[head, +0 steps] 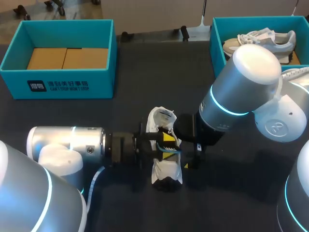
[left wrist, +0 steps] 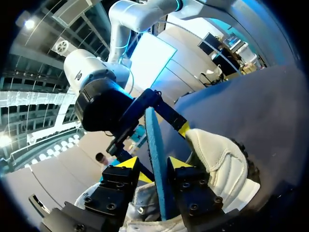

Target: Take the shoe out of the shoebox, open the shoe tongue, remove and reinsert the insole, then place the shoe into the shoebox

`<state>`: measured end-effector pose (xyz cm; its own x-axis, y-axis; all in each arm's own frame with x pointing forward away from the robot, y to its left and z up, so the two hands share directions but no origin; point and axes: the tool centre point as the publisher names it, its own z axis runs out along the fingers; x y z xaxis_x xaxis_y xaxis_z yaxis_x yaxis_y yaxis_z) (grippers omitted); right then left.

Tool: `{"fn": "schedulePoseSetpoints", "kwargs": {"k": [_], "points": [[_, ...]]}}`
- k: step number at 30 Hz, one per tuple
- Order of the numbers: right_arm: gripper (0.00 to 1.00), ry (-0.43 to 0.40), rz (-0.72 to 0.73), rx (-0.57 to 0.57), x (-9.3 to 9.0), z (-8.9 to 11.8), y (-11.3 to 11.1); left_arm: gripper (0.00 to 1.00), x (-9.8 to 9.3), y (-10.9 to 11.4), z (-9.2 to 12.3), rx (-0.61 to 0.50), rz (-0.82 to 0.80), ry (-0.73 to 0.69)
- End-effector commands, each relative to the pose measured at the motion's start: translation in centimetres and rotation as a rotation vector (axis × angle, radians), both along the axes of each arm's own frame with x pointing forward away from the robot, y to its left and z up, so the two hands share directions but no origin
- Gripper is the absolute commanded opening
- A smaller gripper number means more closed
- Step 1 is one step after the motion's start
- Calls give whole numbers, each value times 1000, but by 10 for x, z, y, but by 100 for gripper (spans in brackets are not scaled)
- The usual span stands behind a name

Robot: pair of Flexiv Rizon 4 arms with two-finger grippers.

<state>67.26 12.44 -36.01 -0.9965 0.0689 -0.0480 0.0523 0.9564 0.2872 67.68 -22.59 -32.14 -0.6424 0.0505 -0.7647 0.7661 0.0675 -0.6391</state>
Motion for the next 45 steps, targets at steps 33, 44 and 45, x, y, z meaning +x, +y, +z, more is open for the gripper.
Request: {"fn": "schedulePoseSetpoints", "kwargs": {"k": [33, 44, 45], "points": [[100, -2, -1, 0, -1, -1, 1, 45, 0, 8, -10, 23, 16, -46], [100, -2, -1, 0, -1, -1, 1, 39, -10, 12, 1, 8, 8, -7], [100, -2, -1, 0, -1, -1, 1, 32, -11, 11, 1, 10, 6, 2]]}}
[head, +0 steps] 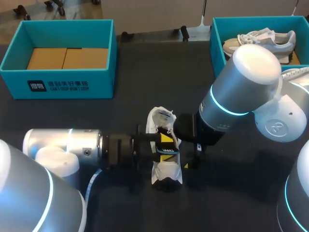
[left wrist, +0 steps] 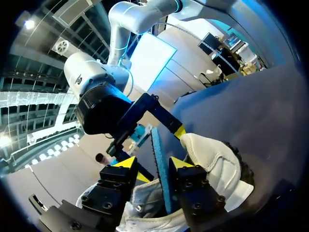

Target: Take the shoe out of the shoebox, open the shoe tongue, remove and reinsert the insole, then place the shoe into the shoebox

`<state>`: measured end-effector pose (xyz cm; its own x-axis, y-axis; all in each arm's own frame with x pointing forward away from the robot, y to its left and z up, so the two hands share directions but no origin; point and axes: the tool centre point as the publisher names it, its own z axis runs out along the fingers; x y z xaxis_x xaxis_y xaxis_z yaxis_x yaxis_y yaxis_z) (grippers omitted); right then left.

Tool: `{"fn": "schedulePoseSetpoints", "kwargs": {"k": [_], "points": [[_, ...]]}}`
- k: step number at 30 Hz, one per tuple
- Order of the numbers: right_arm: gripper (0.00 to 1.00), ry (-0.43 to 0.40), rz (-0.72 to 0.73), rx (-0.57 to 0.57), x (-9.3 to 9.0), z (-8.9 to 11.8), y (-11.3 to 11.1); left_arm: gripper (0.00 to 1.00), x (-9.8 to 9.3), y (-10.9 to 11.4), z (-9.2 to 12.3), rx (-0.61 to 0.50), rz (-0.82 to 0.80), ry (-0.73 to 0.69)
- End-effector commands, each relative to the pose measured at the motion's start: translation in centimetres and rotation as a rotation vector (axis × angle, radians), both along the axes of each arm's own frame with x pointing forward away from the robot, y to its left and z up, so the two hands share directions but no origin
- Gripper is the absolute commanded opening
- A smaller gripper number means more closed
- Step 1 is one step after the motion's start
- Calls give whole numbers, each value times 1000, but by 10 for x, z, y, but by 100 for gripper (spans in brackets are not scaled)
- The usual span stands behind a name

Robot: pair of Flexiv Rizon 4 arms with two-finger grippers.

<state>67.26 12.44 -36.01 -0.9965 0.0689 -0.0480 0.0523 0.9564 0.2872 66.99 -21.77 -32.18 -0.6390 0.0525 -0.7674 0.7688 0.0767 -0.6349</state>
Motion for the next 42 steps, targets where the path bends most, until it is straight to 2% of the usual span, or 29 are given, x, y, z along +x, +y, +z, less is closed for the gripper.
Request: {"fn": "schedulePoseSetpoints", "kwargs": {"k": [1, 2, 9, 17, 20, 24, 25, 27, 37, 40, 42], "points": [[100, -2, -1, 0, -1, -1, 1, 17, -4, 3, 1, 3, -1, 10], [100, -2, -1, 0, -1, -1, 1, 0, -5, 3, 0, 7, -3, 11], [100, -2, -1, 0, -1, -1, 1, 0, 2, -3, -13, 43, -17, -22], [100, -2, -1, 0, -1, -1, 1, 0, 21, -7, -32, 97, 2, -84], [100, -2, -1, 0, -1, -1, 1, 0, 24, -6, -31, 87, 15, -70], [100, -2, -1, 0, -1, -1, 1, 0, 19, -1, -19, 64, 11, -37], [100, -2, -1, 0, -1, -1, 1, 9, 18, 1, -16, 65, 11, -37], [100, -2, -1, 0, -1, -1, 1, 44, 15, 4, -10, 49, 12, -17], [100, -2, -1, 0, -1, -1, 1, 50, 2, 16, 4, 89, -18, 70], [100, -2, -1, 0, -1, -1, 1, 47, 3, 18, 7, 91, -14, 85], [100, -2, -1, 0, -1, -1, 1, 41, 3, 18, 8, 94, -15, 98]]}}
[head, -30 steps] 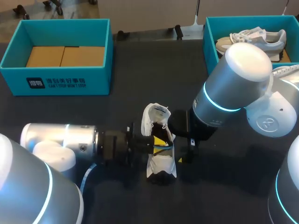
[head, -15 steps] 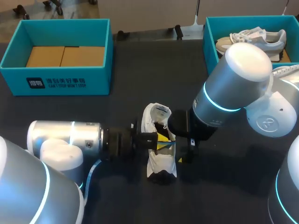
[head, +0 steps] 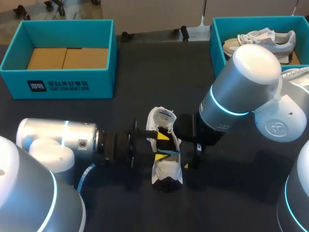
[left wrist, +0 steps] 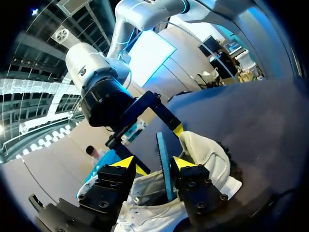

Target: Take the shoe out of the shoebox, open the shoe tongue, remove and reinsert the insole, then place the shoe into the shoebox

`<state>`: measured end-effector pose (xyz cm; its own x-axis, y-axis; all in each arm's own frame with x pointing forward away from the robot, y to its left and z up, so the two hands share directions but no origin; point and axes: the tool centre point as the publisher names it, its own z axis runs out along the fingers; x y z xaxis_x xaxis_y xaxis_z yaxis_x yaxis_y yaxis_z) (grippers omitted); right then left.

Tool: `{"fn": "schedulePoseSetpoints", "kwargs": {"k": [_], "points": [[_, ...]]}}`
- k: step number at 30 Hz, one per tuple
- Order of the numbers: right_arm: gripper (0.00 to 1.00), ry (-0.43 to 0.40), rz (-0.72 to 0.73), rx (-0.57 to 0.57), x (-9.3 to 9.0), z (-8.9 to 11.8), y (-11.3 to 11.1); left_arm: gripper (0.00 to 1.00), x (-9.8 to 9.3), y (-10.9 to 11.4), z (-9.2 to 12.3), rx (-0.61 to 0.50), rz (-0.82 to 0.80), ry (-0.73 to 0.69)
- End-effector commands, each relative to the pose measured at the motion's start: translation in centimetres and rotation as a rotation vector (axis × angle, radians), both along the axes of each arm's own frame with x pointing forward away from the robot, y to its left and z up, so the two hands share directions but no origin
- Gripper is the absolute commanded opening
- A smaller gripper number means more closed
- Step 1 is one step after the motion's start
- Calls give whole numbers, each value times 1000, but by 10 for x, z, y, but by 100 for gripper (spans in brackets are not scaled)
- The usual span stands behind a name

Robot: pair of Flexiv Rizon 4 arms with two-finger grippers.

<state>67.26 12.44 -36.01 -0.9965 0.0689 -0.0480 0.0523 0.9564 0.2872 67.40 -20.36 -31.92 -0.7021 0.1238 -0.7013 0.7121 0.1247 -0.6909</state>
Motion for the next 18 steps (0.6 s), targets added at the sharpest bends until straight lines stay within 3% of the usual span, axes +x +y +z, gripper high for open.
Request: {"fn": "schedulePoseSetpoints", "kwargs": {"k": [1, 12, 13, 15, 18], "points": [[100, -2, -1, 0, -1, -1, 1, 40, -2, 4, 5, 7, -3, 15], [100, -2, -1, 0, -1, -1, 1, 37, -4, -16, -10, 16, -37, 66], [100, -2, -1, 0, -1, -1, 1, 33, -4, -17, -11, 16, -39, 70], [100, -2, -1, 0, -1, -1, 1, 0, -4, -20, -15, 25, -49, 69], [100, -2, -1, 0, -1, -1, 1, 0, -4, -22, -19, 44, -62, 56]]}}
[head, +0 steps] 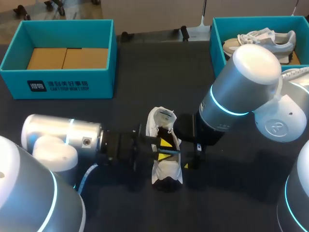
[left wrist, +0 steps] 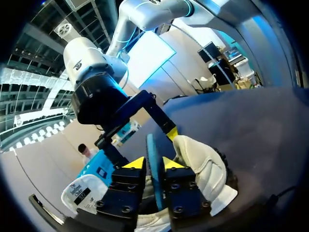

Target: Take the shoe out of the shoebox, open the shoe tongue, remove and reinsert the insole, then place the shoe into the shoebox

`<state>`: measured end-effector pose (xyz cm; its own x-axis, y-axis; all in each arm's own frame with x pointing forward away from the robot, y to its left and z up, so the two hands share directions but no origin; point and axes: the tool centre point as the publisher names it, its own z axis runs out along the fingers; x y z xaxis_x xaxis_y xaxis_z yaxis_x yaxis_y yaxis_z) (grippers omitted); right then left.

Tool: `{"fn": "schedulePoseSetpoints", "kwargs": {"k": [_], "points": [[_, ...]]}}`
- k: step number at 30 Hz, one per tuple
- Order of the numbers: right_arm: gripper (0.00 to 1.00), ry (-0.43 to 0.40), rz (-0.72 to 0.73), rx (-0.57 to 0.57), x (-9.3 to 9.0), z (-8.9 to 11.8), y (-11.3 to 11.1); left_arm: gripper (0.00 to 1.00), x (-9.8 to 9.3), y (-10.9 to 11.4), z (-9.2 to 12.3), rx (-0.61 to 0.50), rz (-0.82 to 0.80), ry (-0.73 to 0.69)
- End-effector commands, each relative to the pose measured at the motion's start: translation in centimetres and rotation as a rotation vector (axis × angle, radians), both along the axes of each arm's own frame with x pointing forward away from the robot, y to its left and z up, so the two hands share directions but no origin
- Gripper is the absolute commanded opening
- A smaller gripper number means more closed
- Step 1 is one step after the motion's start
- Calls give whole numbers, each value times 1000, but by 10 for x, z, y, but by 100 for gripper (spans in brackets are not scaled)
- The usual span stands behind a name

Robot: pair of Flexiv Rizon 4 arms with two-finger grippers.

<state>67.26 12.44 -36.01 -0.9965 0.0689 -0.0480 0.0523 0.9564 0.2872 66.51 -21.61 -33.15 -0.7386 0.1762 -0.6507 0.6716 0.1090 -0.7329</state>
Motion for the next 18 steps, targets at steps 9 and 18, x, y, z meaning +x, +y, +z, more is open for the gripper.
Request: {"fn": "schedulePoseSetpoints", "kwargs": {"k": [9, 18], "points": [[100, -2, -1, 0, -1, -1, 1, 0, 14, -14, -23, 102, -10, -74], [100, -2, -1, 0, -1, -1, 1, 39, 11, -4, -5, 46, 12, -27]]}}
